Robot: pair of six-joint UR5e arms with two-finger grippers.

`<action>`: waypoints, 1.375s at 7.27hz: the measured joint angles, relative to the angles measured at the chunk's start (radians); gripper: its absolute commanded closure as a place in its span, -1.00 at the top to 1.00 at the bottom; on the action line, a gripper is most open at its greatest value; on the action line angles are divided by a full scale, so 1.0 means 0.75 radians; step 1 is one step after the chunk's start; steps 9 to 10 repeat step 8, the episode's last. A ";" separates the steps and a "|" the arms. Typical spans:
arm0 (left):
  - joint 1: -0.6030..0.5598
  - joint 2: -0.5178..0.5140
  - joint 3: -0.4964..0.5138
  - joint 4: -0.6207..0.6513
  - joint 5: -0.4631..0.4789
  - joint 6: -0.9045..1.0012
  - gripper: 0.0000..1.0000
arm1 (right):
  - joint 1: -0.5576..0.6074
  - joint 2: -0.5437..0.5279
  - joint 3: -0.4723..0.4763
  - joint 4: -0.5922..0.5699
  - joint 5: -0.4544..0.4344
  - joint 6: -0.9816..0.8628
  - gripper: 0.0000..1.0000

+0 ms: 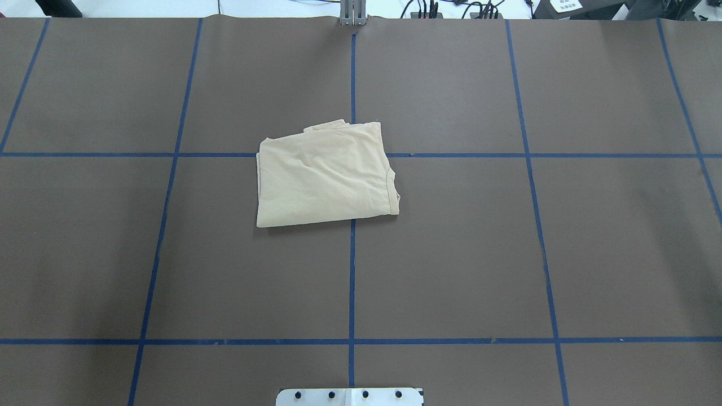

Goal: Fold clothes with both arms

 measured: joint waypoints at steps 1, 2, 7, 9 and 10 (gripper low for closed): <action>0.000 -0.001 -0.001 0.000 0.000 -0.001 0.99 | 0.000 -0.005 0.009 0.000 -0.001 -0.003 1.00; 0.000 -0.003 0.000 -0.001 0.000 -0.001 0.99 | 0.001 -0.008 0.027 0.001 -0.001 -0.004 1.00; 0.000 -0.007 0.006 -0.005 0.006 -0.001 0.99 | -0.001 0.001 0.057 0.004 -0.001 -0.002 1.00; 0.000 -0.009 0.006 -0.005 0.007 -0.001 0.99 | -0.001 0.001 0.057 0.005 -0.001 -0.002 1.00; 0.000 -0.009 0.006 -0.005 0.007 -0.001 0.99 | -0.001 0.001 0.057 0.005 -0.001 -0.002 1.00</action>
